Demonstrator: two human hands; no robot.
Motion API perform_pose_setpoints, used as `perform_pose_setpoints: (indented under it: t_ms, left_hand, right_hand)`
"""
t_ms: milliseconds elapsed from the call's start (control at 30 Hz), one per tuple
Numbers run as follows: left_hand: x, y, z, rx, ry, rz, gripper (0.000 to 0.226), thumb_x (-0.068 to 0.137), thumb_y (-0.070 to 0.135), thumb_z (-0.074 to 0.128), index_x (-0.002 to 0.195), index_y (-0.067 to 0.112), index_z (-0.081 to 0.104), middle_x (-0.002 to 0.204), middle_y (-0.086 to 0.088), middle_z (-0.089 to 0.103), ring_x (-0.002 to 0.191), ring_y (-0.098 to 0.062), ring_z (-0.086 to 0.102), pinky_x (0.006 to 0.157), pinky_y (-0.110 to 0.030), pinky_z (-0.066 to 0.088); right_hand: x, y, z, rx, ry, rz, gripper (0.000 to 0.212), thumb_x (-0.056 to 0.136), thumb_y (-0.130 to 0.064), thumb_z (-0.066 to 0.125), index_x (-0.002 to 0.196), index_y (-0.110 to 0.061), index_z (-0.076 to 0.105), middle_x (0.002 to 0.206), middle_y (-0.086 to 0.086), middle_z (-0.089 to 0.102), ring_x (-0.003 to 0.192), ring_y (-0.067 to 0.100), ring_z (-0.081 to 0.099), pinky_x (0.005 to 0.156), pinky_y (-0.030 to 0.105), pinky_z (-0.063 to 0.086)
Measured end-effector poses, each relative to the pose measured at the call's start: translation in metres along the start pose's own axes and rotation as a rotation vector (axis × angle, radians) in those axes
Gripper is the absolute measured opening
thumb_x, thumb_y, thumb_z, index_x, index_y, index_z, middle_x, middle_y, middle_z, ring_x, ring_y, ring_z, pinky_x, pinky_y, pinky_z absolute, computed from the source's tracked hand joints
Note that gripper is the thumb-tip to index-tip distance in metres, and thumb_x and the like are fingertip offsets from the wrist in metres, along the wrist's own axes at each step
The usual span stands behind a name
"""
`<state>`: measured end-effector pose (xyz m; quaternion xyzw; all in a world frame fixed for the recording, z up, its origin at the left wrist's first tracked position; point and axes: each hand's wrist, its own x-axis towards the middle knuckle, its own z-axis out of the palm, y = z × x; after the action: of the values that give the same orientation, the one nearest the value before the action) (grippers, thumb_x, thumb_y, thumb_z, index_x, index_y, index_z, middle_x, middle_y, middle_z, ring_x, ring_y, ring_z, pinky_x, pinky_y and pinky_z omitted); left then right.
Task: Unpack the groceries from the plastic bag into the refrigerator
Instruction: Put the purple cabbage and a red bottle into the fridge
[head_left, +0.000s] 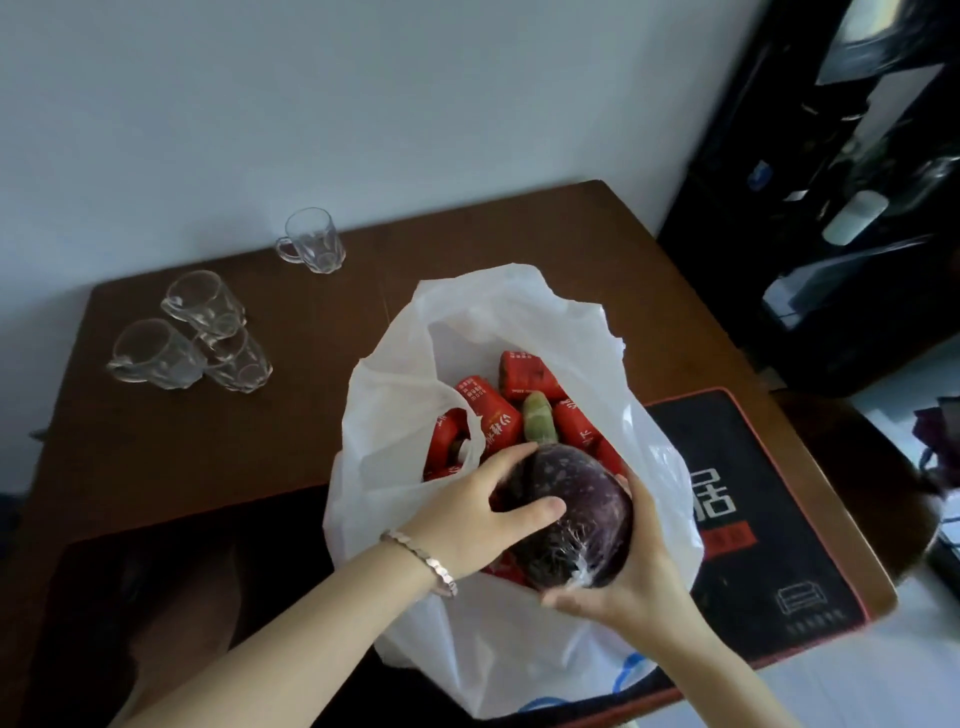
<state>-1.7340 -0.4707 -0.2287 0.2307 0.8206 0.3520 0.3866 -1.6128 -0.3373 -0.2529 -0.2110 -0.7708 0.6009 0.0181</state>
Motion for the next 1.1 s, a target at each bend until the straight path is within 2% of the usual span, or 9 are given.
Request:
perform_pose_setpoints:
  t_ms: [167,267,367,467,600,700,867,967,1100]
  left_hand:
    - [-0.007,0.006,0.011,-0.049,0.047,0.008,0.059,0.082,0.047,0.062,0.135,0.045,0.035,0.138,0.021,0.039,0.129,-0.001,0.036,0.102,-0.017,0.031]
    - [-0.010,0.013,0.006,-0.080,-0.002,-0.012,0.043,0.083,0.057,0.052,0.124,0.047,0.046,0.130,0.019,0.052,0.121,-0.002,0.047,0.104,-0.024,0.038]
    - [-0.007,0.022,-0.010,-0.054,0.035,-0.015,0.044,0.084,0.063,0.039,0.115,0.037,0.056,0.114,0.010,0.065,0.104,-0.005,0.058,0.092,-0.026,0.049]
    - [0.009,0.022,-0.012,0.169,0.150,-0.074,0.036,0.091,0.045,0.049,0.119,0.024,0.056,0.118,0.005,0.062,0.096,-0.006,0.054,0.081,-0.019,0.045]
    - [0.030,0.019,0.011,0.683,-0.083,-0.168,0.063,0.088,0.052,0.050,0.139,0.021,0.031,0.139,-0.007,0.039,0.129,-0.028,0.036,0.108,-0.039,0.033]
    - [0.045,0.014,0.024,0.815,-0.107,-0.256,0.075,0.085,0.053,0.053,0.143,0.019,0.020,0.147,-0.009,0.025,0.135,-0.033,0.027,0.109,-0.042,0.030]
    - [0.050,-0.001,0.028,0.625,0.019,-0.306,0.067,0.070,0.045,0.066,0.125,0.020,0.038,0.134,-0.006,0.036,0.109,-0.026,0.054,0.091,-0.035,0.049]
    - [0.033,0.011,0.018,0.442,0.202,-0.140,0.065,0.064,0.048,0.070,0.118,0.022,0.046,0.116,-0.001,0.050,0.100,-0.020,0.057,0.086,-0.033,0.051]
    - [0.002,0.031,-0.007,0.231,0.329,0.164,0.072,0.060,0.032,0.084,0.122,0.024,0.048,0.111,0.007,0.051,0.099,-0.008,0.054,0.086,-0.019,0.048]
  right_hand:
    - [-0.008,0.005,0.007,-0.007,0.098,0.051,0.062,0.040,-0.022,0.094,0.083,-0.040,0.052,0.073,-0.019,0.067,0.080,-0.022,0.057,0.060,0.002,0.045]
    - [-0.018,0.000,-0.001,-0.001,0.115,-0.003,0.056,0.040,-0.010,0.094,0.079,-0.031,0.059,0.080,-0.034,0.066,0.079,-0.012,0.064,0.058,0.003,0.046]
    - [-0.033,-0.019,-0.026,-0.023,0.183,-0.151,0.084,0.029,-0.034,0.089,0.105,-0.034,0.055,0.107,-0.036,0.058,0.098,-0.015,0.056,0.074,-0.001,0.044]
    - [-0.042,-0.042,-0.058,-0.056,0.214,-0.237,0.103,0.030,-0.065,0.080,0.123,-0.043,0.042,0.122,-0.035,0.047,0.112,-0.012,0.050,0.083,0.000,0.043]
    - [-0.030,-0.044,-0.091,-0.127,0.329,-0.224,0.102,0.026,-0.078,0.072,0.118,-0.054,0.037,0.117,-0.040,0.045,0.107,-0.017,0.049,0.077,0.011,0.049]
    - [-0.015,-0.022,-0.099,-0.194,0.342,-0.149,0.103,0.021,-0.077,0.072,0.115,-0.058,0.033,0.116,-0.029,0.044,0.107,-0.004,0.050,0.089,0.026,0.044]
    - [-0.013,0.008,-0.092,-0.243,0.289,-0.073,0.114,0.024,-0.068,0.077,0.127,-0.040,0.037,0.129,-0.008,0.045,0.119,0.016,0.046,0.098,0.045,0.044]
    - [-0.016,0.009,-0.092,-0.217,0.280,-0.052,0.111,0.024,-0.078,0.073,0.125,-0.046,0.037,0.128,-0.010,0.045,0.119,0.015,0.046,0.098,0.041,0.045]
    - [-0.020,0.002,-0.084,-0.235,0.314,-0.054,0.099,0.030,-0.062,0.078,0.118,-0.058,0.031,0.125,-0.019,0.043,0.119,0.008,0.043,0.098,0.034,0.043]
